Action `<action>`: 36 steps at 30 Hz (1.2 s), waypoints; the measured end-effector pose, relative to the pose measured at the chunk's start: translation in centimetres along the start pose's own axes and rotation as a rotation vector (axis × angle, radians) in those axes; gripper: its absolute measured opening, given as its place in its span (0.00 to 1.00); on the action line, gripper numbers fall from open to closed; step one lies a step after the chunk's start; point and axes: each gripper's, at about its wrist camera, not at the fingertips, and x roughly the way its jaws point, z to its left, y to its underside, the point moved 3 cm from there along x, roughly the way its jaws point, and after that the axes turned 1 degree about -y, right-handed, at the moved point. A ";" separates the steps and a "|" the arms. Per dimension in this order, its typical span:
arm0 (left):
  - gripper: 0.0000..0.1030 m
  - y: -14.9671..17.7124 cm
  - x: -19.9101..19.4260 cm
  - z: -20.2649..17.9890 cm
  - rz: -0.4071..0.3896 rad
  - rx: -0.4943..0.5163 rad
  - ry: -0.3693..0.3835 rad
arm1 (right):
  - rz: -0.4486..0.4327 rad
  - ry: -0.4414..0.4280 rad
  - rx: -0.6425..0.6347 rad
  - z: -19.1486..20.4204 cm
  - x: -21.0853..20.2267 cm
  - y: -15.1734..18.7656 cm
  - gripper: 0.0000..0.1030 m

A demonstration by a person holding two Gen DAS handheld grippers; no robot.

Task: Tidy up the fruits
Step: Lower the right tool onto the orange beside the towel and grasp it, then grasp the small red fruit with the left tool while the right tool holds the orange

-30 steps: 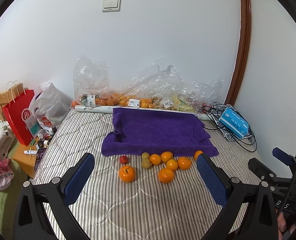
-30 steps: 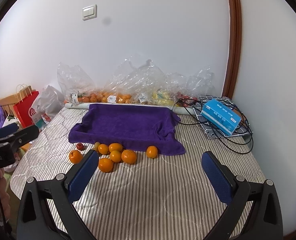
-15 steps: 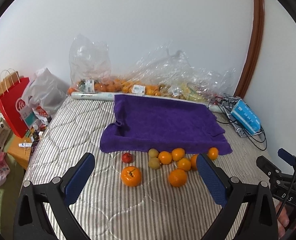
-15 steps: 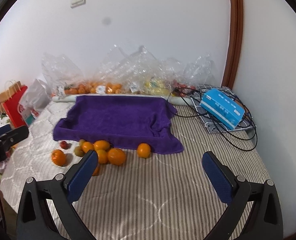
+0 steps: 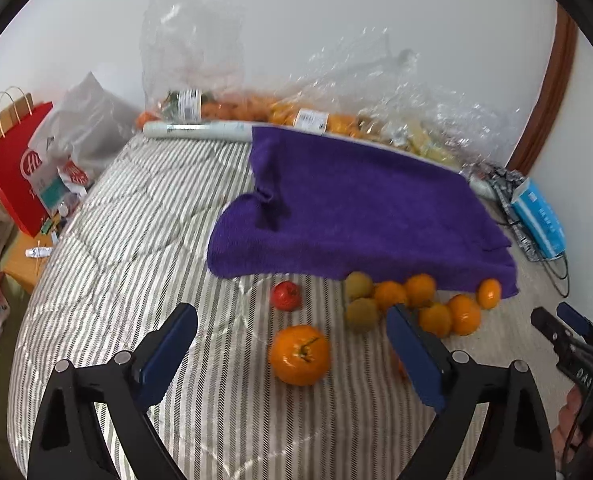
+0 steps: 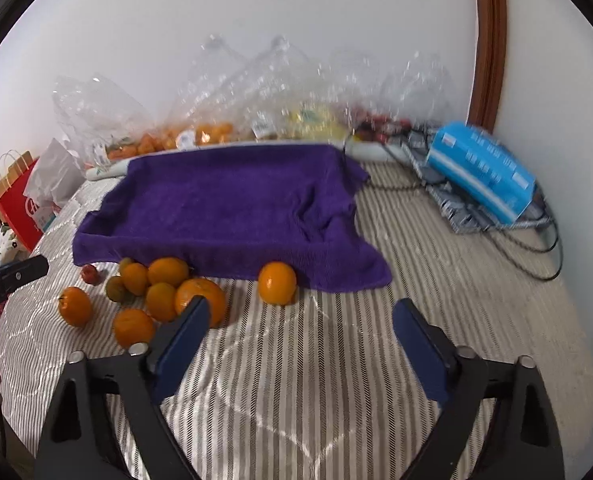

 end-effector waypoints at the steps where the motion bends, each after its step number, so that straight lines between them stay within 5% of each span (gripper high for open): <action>1: 0.91 0.0 0.3 0.0 0.002 -0.001 -0.002 | 0.007 0.004 0.013 -0.1 0.6 0.1 0.82; 11: 0.86 0.1 2.4 1.2 0.019 0.030 -0.026 | 0.062 -0.055 0.054 0.8 5.8 -0.4 0.58; 20: 0.84 0.4 3.6 1.2 0.018 0.046 0.029 | 0.110 -0.079 0.056 1.2 8.9 -0.5 0.33; 36: 0.51 -0.2 7.4 0.3 0.121 0.051 0.040 | 0.084 -0.047 -0.030 1.8 9.0 -0.1 0.32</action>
